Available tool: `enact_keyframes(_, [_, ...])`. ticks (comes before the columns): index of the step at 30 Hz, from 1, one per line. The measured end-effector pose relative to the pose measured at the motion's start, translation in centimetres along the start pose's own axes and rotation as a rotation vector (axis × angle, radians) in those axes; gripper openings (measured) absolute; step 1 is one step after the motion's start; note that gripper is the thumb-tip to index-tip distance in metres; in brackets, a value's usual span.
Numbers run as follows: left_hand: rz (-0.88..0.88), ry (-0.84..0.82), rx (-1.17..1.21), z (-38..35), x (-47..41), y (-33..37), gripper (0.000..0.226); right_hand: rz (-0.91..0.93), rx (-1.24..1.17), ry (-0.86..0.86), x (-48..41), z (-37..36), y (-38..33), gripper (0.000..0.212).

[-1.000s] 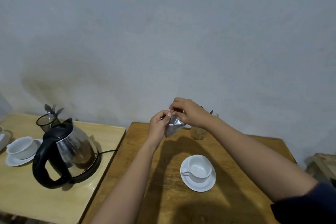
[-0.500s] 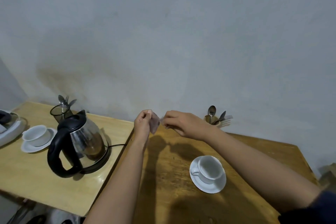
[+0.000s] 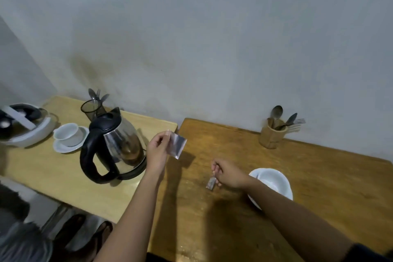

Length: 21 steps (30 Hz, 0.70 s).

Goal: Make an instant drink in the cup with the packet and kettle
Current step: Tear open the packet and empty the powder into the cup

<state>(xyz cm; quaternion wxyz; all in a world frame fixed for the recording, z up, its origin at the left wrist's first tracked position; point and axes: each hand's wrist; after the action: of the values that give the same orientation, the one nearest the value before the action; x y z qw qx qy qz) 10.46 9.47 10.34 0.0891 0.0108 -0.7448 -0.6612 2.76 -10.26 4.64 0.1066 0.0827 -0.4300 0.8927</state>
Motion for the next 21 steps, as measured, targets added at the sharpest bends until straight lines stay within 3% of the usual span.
enact_keyframes(3, [0.051, 0.014, -0.007, 0.7, 0.9, -1.1, 0.013, -0.194, -0.011, -0.088, -0.2, -2.1, 1.5, 0.032])
enact_keyframes(8, [0.131, -0.029, -0.076, 0.9, 1.1, -3.0, 0.01, -0.36, -0.008, -0.151, -0.2, -3.4, 3.3, 0.029])
enact_keyframes(14, [0.119, -0.11, -0.079, -2.9, 1.8, -3.0, 0.022, -0.205, 0.018, -0.029, 1.0, -1.0, 2.2, 0.015])
enact_keyframes(21, [0.145, -0.259, -0.038, -11.8, 4.6, -2.5, 0.014, -0.1, -0.465, 0.214, 3.6, 5.2, 1.1, 0.017])
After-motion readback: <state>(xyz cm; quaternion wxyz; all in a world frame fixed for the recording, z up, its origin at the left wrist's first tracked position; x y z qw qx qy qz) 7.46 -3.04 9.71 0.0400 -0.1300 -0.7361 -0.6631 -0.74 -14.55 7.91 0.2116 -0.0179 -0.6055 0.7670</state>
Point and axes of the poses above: each hand's wrist, its own x-axis away from the middle knuckle, its own z-axis out of the back of the hand, y = z × x, and after that the axes turned 10 degrees about y, right-handed
